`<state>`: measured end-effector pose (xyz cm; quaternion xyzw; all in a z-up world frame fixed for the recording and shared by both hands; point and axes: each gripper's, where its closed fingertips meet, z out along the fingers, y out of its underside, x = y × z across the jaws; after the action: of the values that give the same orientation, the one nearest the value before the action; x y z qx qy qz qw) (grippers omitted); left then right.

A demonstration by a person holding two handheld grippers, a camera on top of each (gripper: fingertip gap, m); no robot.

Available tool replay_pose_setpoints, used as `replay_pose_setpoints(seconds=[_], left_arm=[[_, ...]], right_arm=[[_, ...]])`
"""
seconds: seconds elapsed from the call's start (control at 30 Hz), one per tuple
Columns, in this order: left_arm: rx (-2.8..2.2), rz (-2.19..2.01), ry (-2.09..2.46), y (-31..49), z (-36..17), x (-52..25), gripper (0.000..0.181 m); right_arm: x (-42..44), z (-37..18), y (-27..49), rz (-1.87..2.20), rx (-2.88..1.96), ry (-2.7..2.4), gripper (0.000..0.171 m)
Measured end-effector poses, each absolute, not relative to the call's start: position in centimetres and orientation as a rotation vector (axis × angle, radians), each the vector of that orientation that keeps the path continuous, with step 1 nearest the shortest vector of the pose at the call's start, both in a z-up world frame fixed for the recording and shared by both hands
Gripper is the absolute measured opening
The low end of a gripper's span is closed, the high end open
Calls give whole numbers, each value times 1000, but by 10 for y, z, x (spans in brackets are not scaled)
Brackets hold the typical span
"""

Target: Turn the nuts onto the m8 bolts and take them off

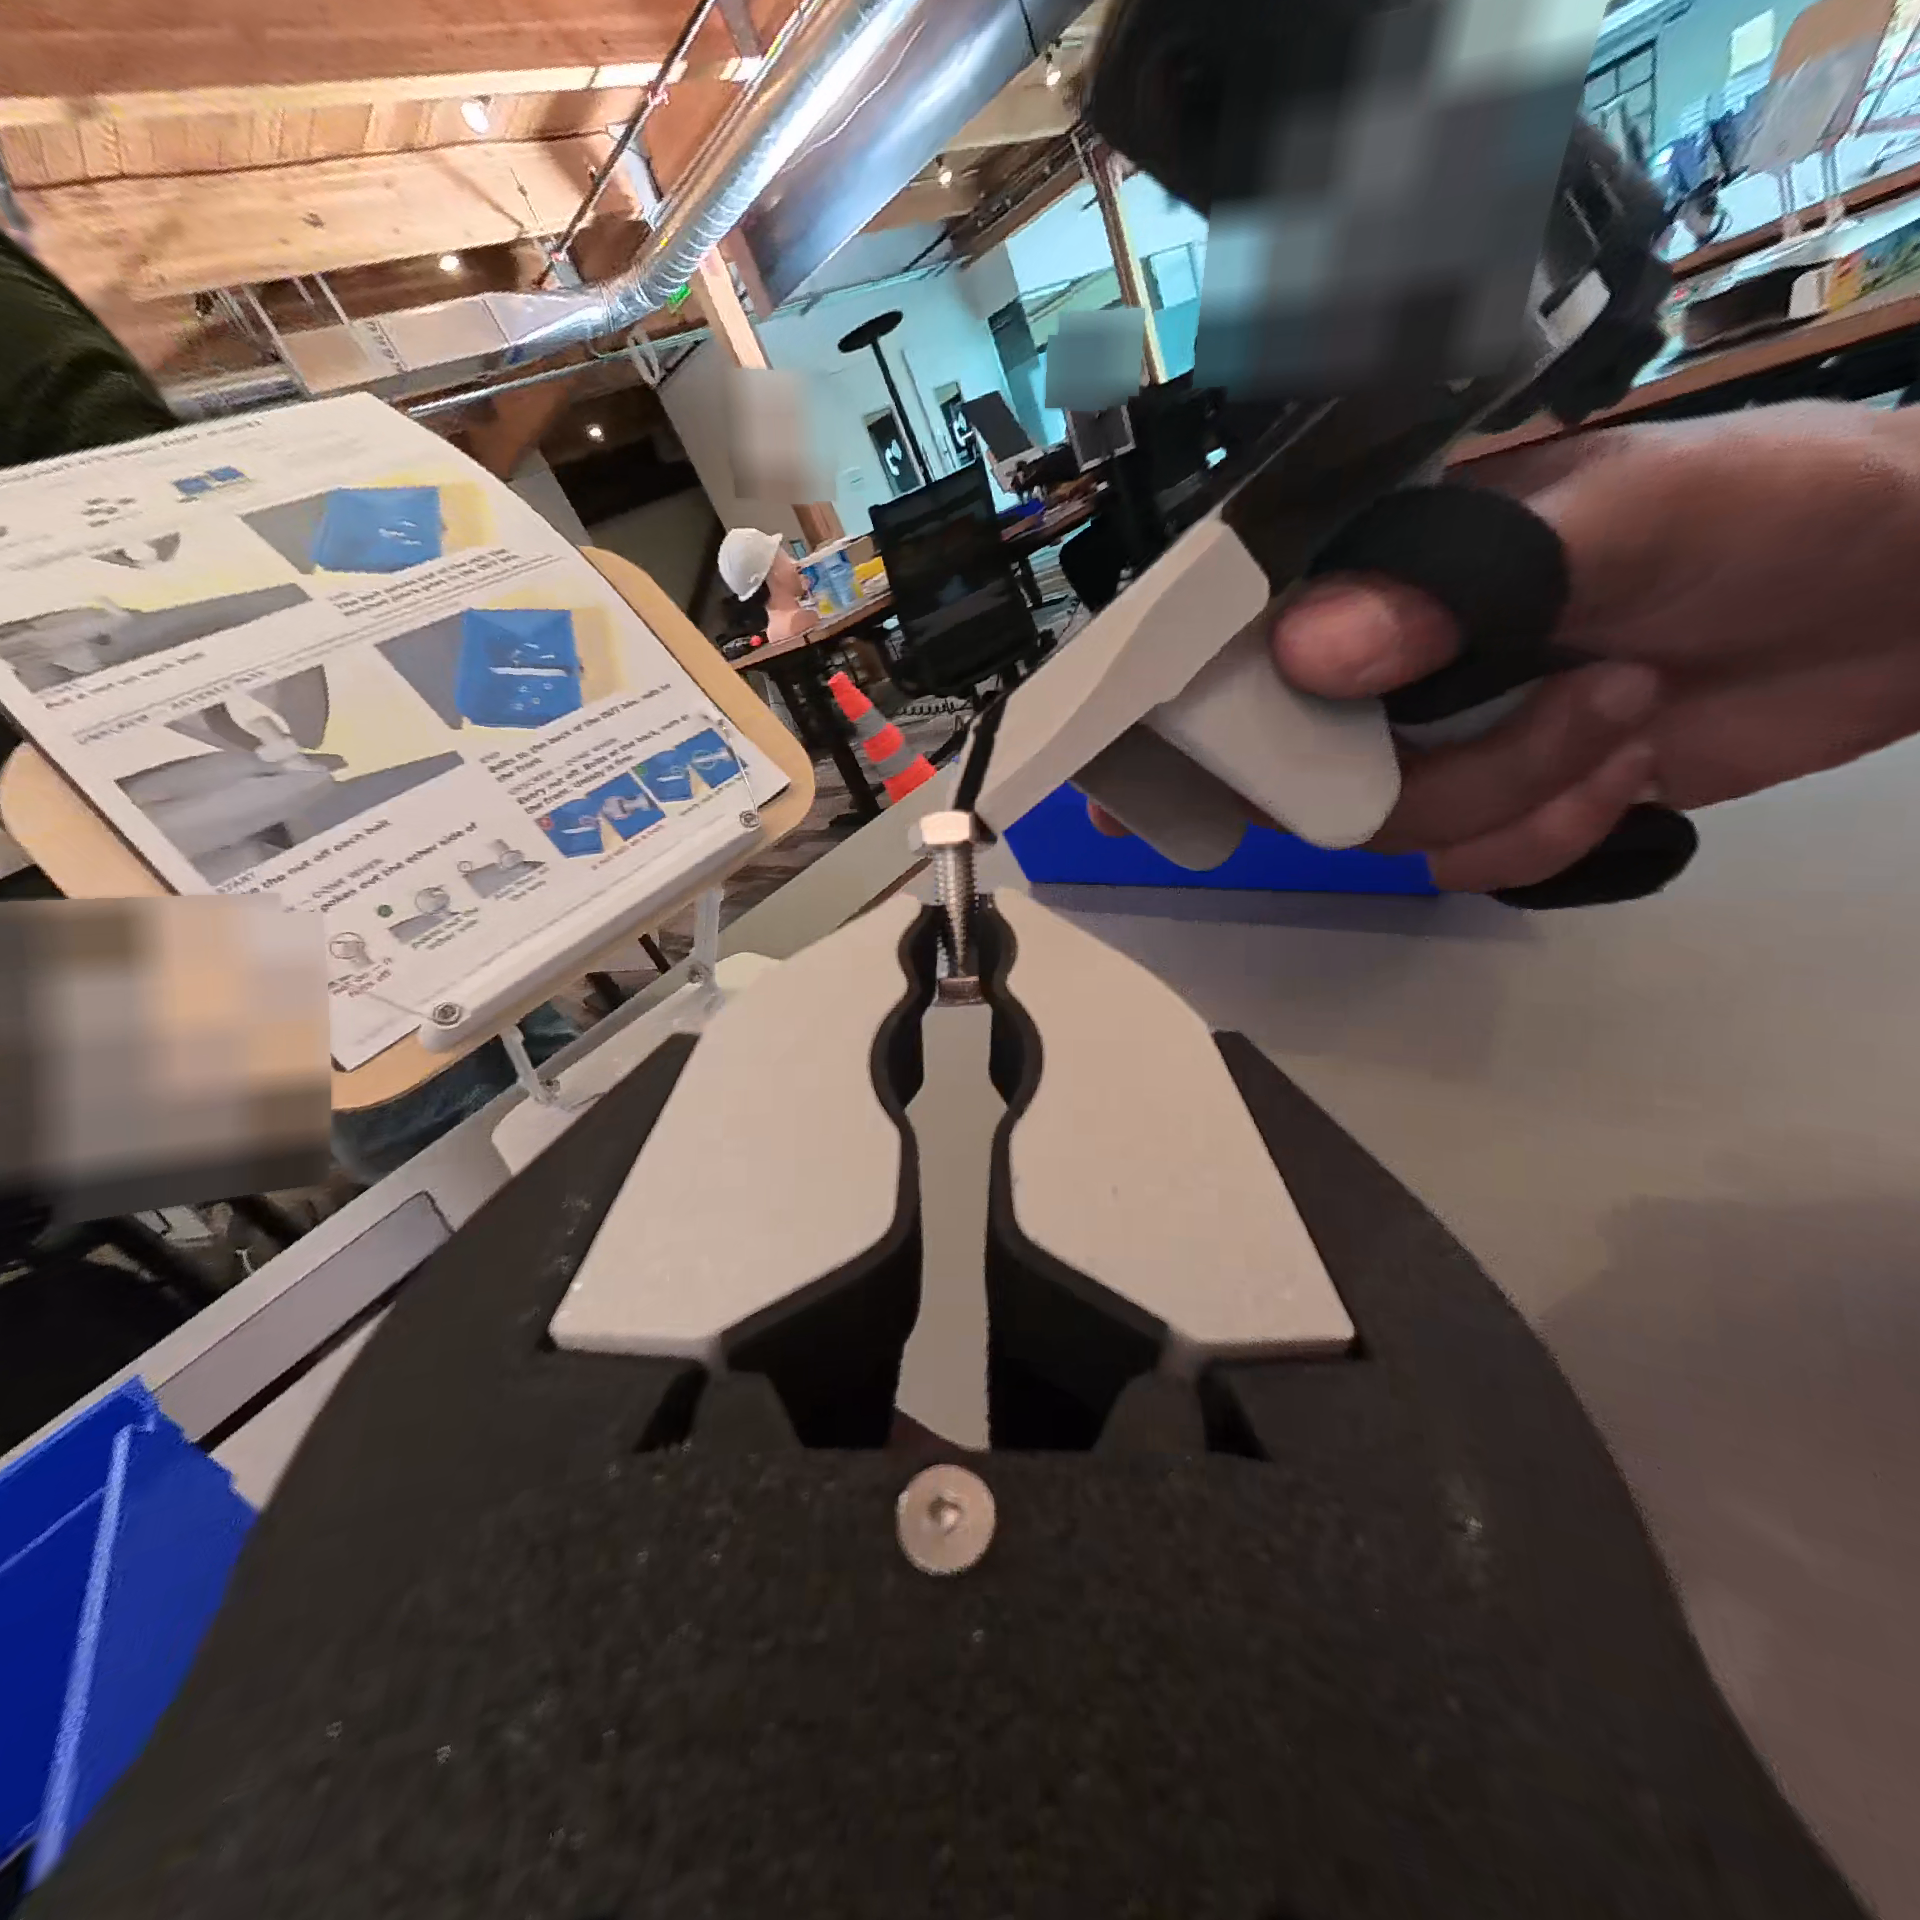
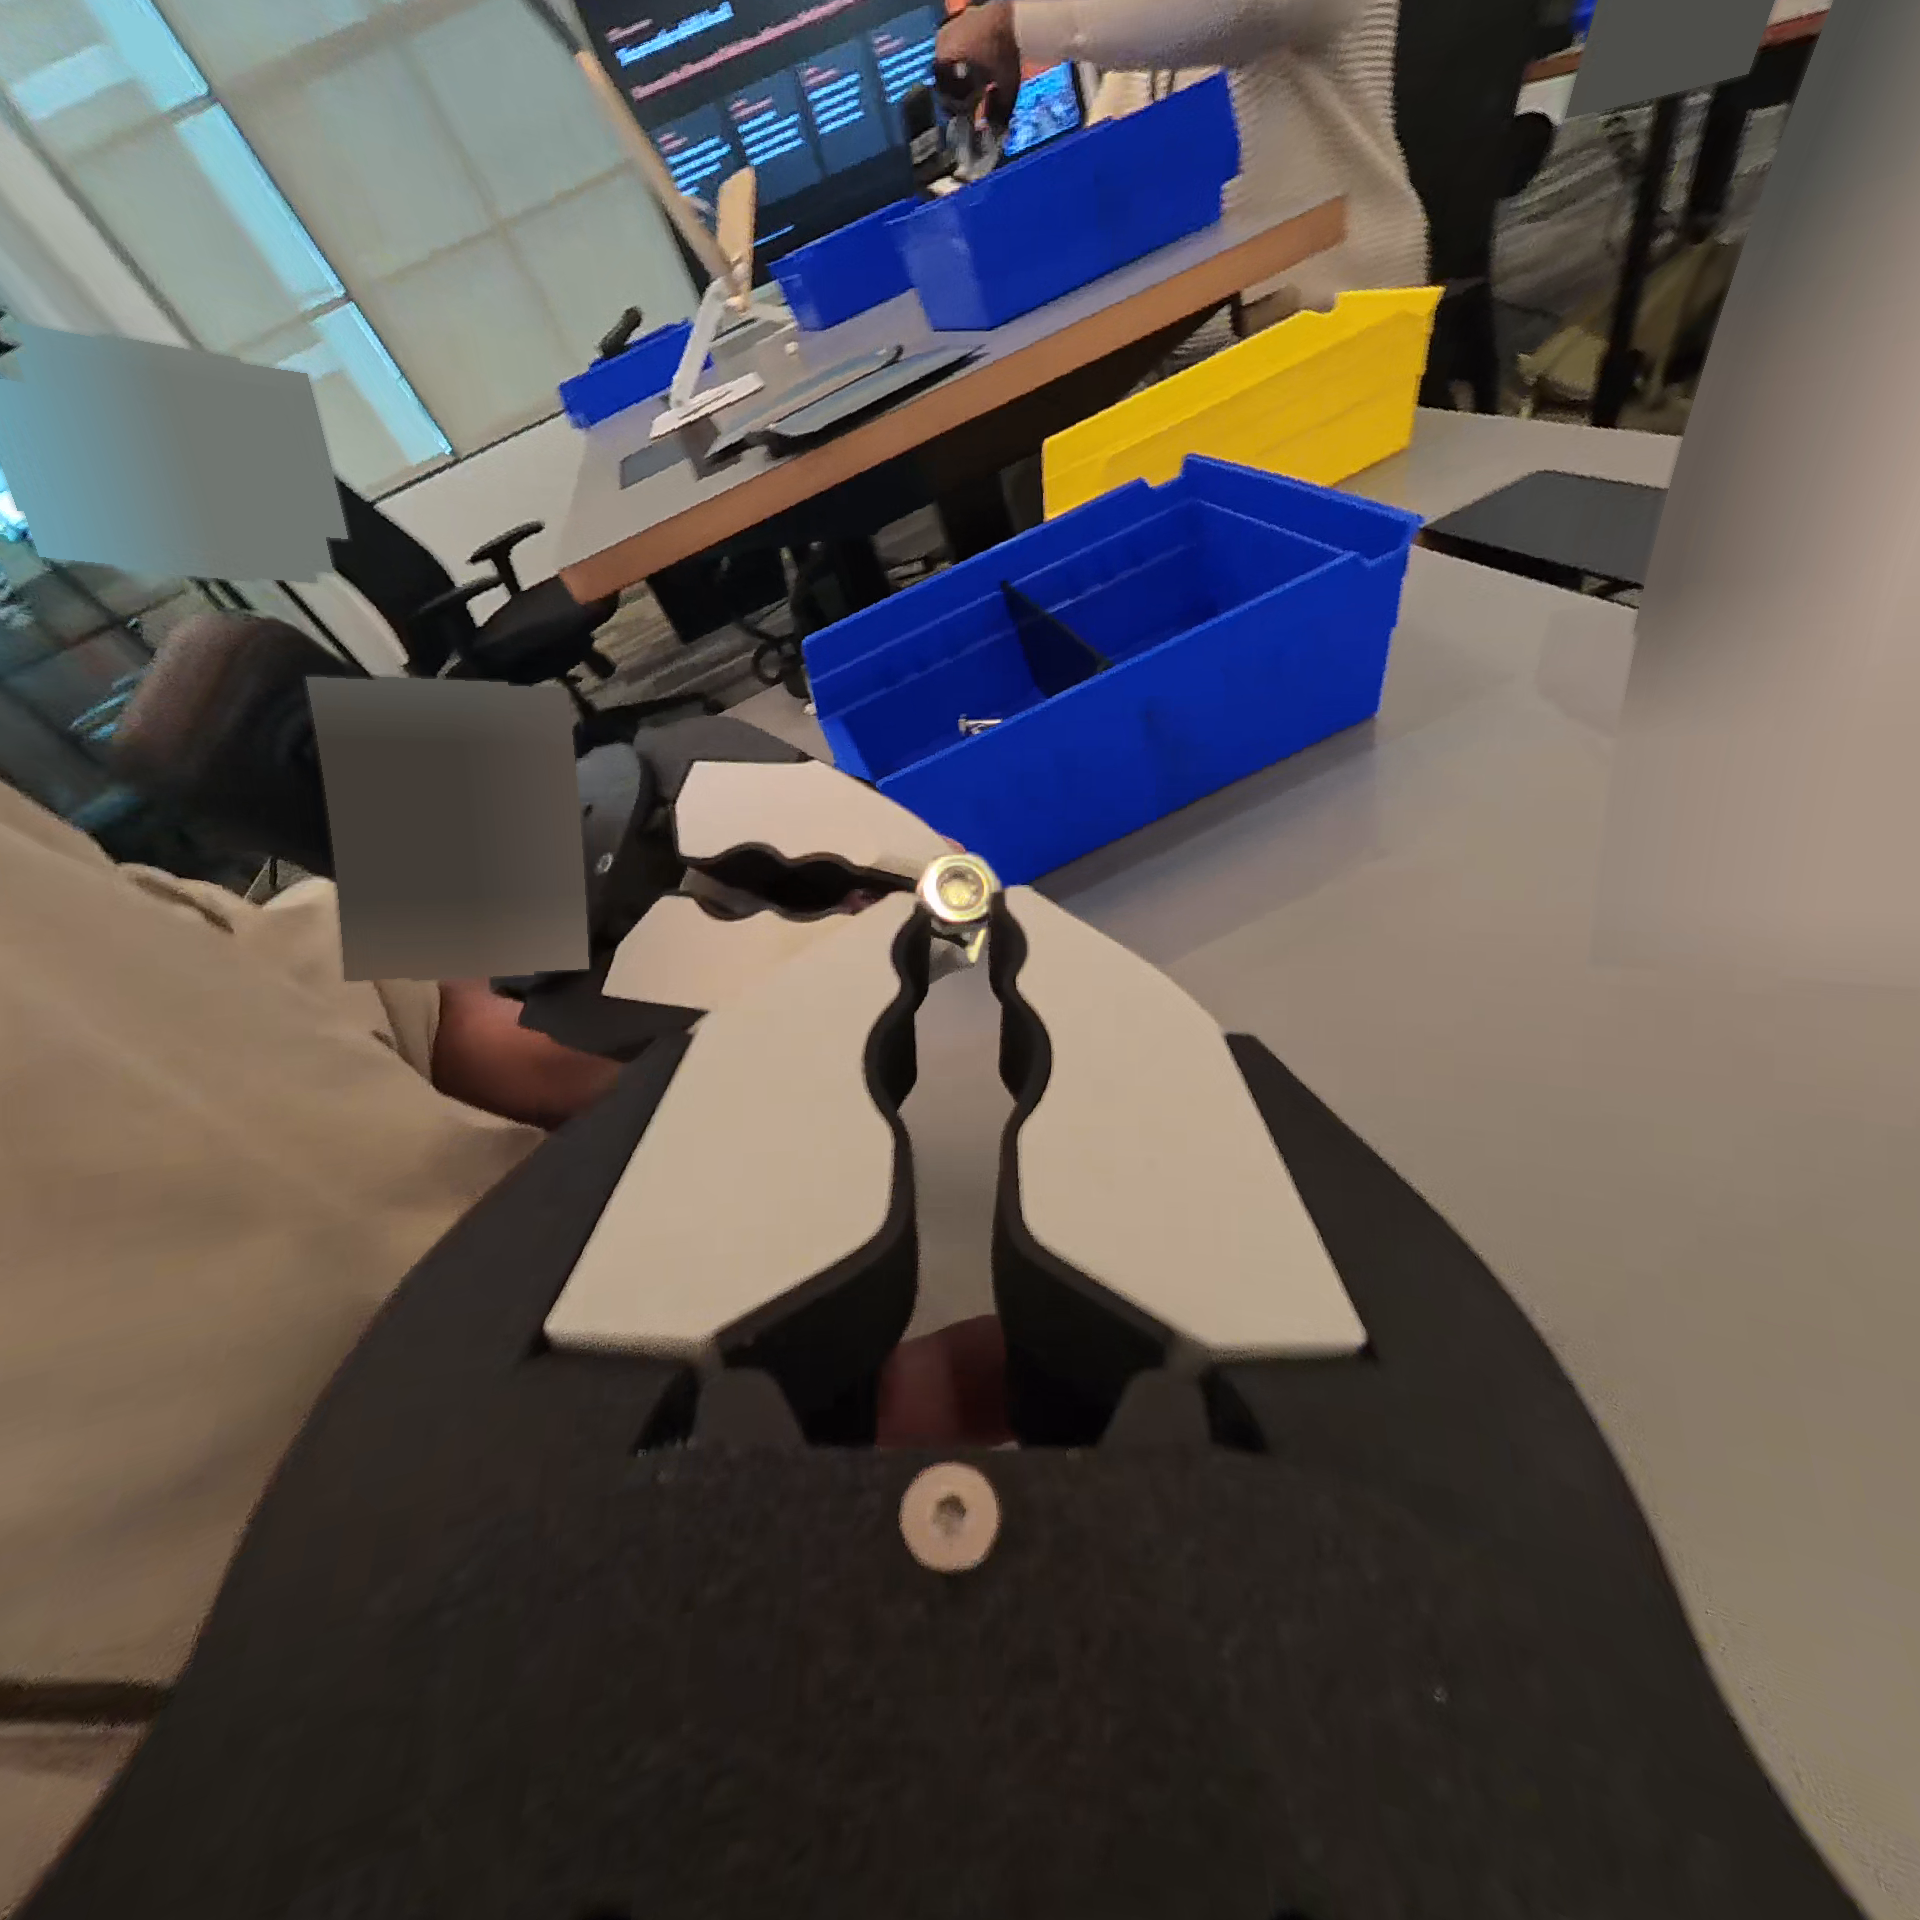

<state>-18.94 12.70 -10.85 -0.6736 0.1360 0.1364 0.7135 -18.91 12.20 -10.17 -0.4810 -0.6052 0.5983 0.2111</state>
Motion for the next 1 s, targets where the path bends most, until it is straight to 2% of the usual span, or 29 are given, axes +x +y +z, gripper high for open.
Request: replay_pose_setpoints(seconds=[0.13, 0.3, 0.47, 1.0], left_arm=[[-1490, 163, 247, 128, -108, -189, 7], [-1425, -214, 165, 121, -98, -186, 7], [-1328, -569, 102, 114, -89, -185, 7], [-1333, -565, 101, 116, -93, -186, 7]], right_arm=[[-190, -100, 123, 1626, -1336, -1650, 11], [-184, -84, 121, 1691, -1172, -1690, 16], [-186, -85, 124, 1762, -1113, -1717, 1], [-188, -83, 121, 1796, -1130, -1683, 0]])
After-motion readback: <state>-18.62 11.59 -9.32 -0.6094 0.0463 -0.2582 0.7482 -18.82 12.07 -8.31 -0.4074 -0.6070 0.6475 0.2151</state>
